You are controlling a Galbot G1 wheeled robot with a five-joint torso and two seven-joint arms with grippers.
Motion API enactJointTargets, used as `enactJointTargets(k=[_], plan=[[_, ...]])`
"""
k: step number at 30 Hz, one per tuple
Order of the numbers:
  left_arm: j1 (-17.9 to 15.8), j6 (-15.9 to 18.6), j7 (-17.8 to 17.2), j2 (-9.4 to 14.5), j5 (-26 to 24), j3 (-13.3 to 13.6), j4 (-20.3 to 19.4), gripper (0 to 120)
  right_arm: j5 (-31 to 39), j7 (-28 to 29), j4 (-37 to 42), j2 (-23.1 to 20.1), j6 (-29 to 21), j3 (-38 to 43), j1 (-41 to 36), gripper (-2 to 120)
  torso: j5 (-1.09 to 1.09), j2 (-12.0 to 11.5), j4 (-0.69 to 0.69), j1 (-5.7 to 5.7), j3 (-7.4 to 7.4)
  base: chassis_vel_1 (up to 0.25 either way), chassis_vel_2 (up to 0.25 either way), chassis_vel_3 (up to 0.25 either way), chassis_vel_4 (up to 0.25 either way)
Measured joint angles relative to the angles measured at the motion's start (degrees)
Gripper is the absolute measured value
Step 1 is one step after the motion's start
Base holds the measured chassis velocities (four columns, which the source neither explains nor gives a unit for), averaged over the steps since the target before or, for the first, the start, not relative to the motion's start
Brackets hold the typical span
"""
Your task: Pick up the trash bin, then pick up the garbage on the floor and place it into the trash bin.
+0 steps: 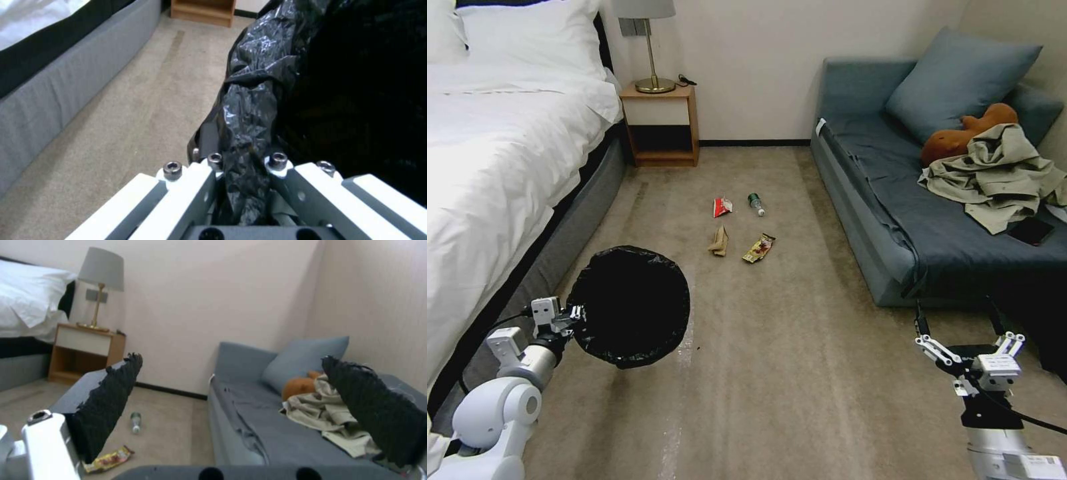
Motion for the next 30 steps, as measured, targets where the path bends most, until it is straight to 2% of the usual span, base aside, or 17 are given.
enactJointTargets(k=[16,30], plan=[[0.4,-1.0,0.2,-0.3,0.2,-0.4,-0.2,2,0.0,-0.9,-1.0,0.0,1.5,0.0,-0.1,100,0.0,0.0,0.0,-0.01,0.0,-0.016,0.022,0.02,-0.017],[-0.3,-1.2,0.3,-0.4,0.3,-0.1,0.0,2,0.6,-1.5,-2.0,0.0,2.8,-0.1,0.2,100,0.01,0.0,0.0,0.01,0.02,-0.22,0.215,0.222,-0.221]])
